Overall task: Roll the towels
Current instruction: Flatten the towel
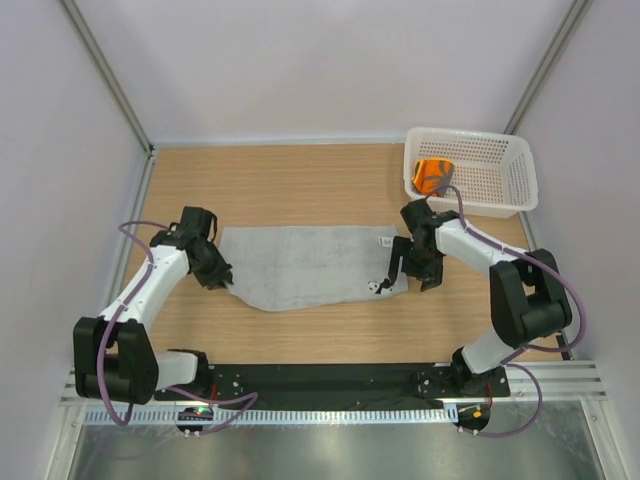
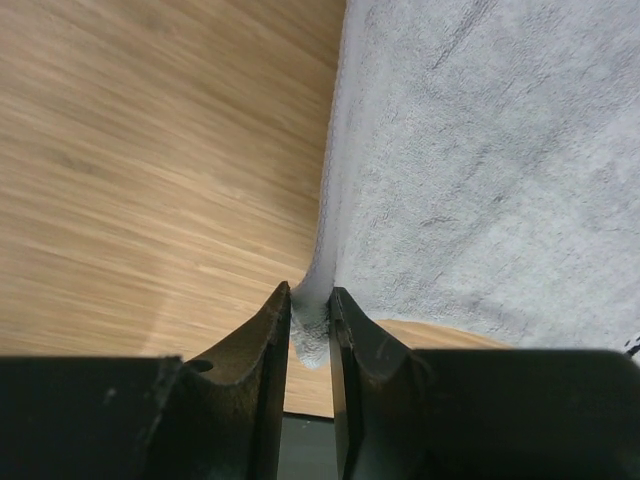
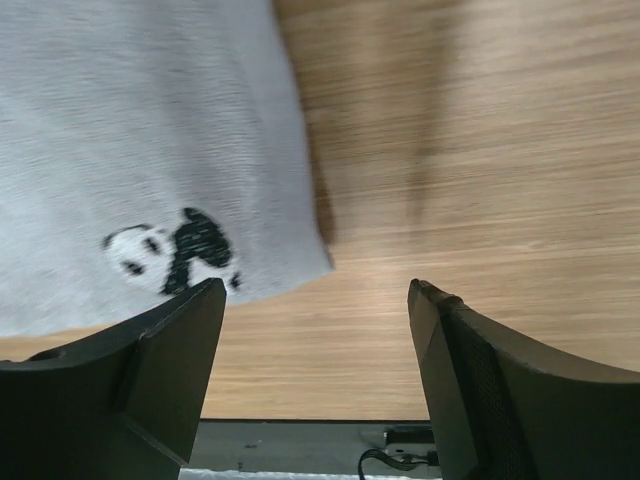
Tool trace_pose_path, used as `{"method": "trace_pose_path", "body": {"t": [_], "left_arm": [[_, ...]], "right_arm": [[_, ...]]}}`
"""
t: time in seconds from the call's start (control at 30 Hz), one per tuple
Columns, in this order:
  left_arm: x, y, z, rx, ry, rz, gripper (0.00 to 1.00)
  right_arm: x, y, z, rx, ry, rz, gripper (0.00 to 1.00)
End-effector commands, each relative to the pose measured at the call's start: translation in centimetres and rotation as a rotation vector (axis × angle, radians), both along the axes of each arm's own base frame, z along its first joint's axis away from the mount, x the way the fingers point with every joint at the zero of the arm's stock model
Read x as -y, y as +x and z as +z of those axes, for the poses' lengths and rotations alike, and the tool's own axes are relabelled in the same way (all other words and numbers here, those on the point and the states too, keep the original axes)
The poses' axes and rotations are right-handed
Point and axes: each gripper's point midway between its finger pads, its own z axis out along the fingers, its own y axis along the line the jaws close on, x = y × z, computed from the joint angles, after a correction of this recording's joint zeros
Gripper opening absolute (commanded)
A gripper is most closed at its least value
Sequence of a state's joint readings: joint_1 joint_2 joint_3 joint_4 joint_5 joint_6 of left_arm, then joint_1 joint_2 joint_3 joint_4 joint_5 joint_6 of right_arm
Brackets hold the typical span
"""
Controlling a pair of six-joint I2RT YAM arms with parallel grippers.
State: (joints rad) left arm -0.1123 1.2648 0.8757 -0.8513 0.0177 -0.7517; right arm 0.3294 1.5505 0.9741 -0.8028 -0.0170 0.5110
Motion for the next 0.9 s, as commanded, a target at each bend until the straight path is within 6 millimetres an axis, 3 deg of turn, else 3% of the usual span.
{"method": "trace_pose_path", "body": {"t": [0.0, 0.1, 0.27, 0.47, 0.5, 0.63, 0.73, 0.87], "left_arm": [[0.6, -1.4, -0.5, -0.047, -0.043, -0.014, 0.23], [0.9, -1.3, -0.7, -0.049, -0.059, -0.017, 0.23], [0.9, -1.2, -0.9, -0.047, -0.060, -0.016, 0.22], [0.8, -1.1, -1.2, -0.049, -0.052, -0.015, 0.19], [0.7, -1.1, -1.2, -0.048, -0.049, -0.013, 0.19], [0.6, -1.1, -1.1, -0.037, -0.045, 0.000, 0.13], [0.6, -1.2, -0.9, -0.030, -0.048, 0.006, 0.01], [0.9, -1.4, 0.1, 0.005, -0.065, 0.005, 0.00]], "right_arm": [[1.8, -0.3, -1.3, -0.030, -0.094, -0.028, 0.81], [1.6, 0.0, -0.7, 0.003, -0.082, -0.051, 0.82], [1.5, -1.5, -3.0, -0.009, -0.050, -0.087, 0.81], [0.1, -1.9, -4.6, 0.000, 0.036, -0.100, 0.67], [0.0, -1.8, -4.7, 0.004, 0.046, -0.100, 0.63], [-0.4, -1.4, -4.4, 0.023, 0.069, -0.098, 0.20], [-0.6, -1.4, -3.7, 0.035, 0.084, -0.092, 0.10], [-0.4, -2.5, -2.6, 0.002, 0.082, -0.075, 0.06]]}}
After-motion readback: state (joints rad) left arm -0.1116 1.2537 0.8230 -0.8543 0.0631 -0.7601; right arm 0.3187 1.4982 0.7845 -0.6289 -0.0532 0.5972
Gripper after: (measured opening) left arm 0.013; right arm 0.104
